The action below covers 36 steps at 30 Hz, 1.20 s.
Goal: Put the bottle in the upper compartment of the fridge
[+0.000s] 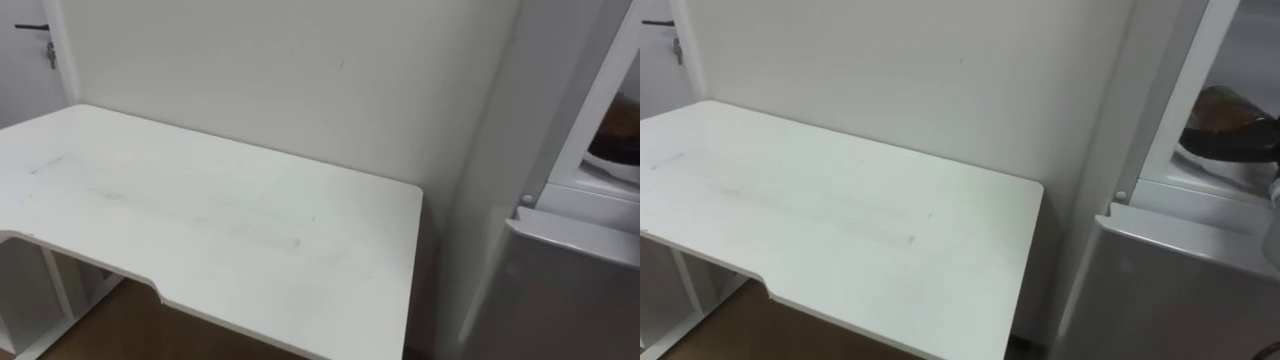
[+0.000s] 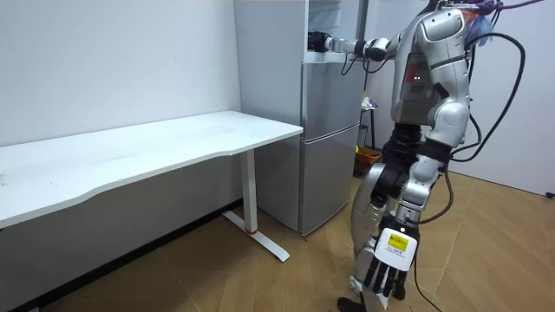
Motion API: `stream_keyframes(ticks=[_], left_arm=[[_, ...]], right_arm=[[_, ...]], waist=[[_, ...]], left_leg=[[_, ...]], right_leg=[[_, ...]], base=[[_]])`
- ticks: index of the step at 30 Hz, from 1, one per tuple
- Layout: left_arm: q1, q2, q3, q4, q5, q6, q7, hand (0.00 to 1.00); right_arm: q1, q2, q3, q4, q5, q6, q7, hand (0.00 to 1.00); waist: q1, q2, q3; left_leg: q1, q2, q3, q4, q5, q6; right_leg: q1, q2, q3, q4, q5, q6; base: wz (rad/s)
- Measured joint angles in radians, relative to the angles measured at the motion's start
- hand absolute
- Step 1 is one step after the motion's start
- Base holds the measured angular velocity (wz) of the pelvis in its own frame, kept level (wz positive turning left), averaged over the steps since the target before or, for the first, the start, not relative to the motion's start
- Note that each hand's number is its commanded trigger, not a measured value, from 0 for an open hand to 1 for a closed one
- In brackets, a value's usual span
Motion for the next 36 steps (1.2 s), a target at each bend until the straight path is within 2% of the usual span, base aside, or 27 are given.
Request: stream_keyframes(ticks=[8,17,24,28,35,36], left_arm=[[0.001,0.000,0.010,0.001,0.000,0.000,0.001,0.00],[0.002,0.000,0.012,-0.004,0.000,-0.004,0.011,0.00],[-0.001,0.000,0.011,-0.004,0.003,-0.010,0.031,0.00],[0.000,0.000,0.007,-0.001,0.000,-0.010,0.031,0.00],[-0.006,0.000,0.004,-0.001,0.000,-0.012,0.054,0.00],[-0.008,0.000,0.005,-0.001,0.000,-0.012,0.056,0.00]], right_arm=[[0.001,0.000,-0.002,-0.003,0.004,0.001,0.047,0.00],[0.001,0.000,-0.003,-0.057,0.006,0.001,0.049,0.00],[0.020,0.000,-0.002,-0.166,0.029,0.001,0.027,0.00],[0.051,0.000,-0.002,-0.240,0.026,0.000,-0.001,0.00],[0.091,0.001,-0.001,-0.330,0.026,0.000,-0.029,0.00],[0.091,0.001,-0.001,-0.343,0.026,0.001,-0.030,0.00]], waist=[[0.001,-0.002,-0.0018],[-0.006,0.000,-0.0053],[-0.017,0.003,-0.0118],[-0.023,-0.002,-0.0147],[-0.029,-0.005,-0.0126],[-0.030,-0.006,-0.0103]], left_leg=[[0.015,0.003,0.017,-0.013,0.000,0.000],[0.031,0.008,0.031,-0.019,0.000,0.000],[0.032,0.009,0.033,-0.023,0.000,0.000],[0.034,0.009,0.036,-0.025,0.000,0.000],[0.044,0.010,0.052,-0.036,0.000,0.000],[0.045,0.010,0.054,-0.038,0.000,0.000]], right_leg=[[0.001,0.001,0.016,0.001,0.000,0.000],[0.004,0.004,0.028,0.001,0.000,0.000],[0.002,0.005,0.032,0.000,0.000,0.000],[0.003,0.005,0.041,0.000,0.000,0.000],[0.004,0.005,0.057,0.000,0.000,0.000],[0.005,0.005,0.060,0.001,0.000,0.000]], base=[[-0.07],[-0.04],[0.00],[-0.01],[-0.07],[-0.06]])
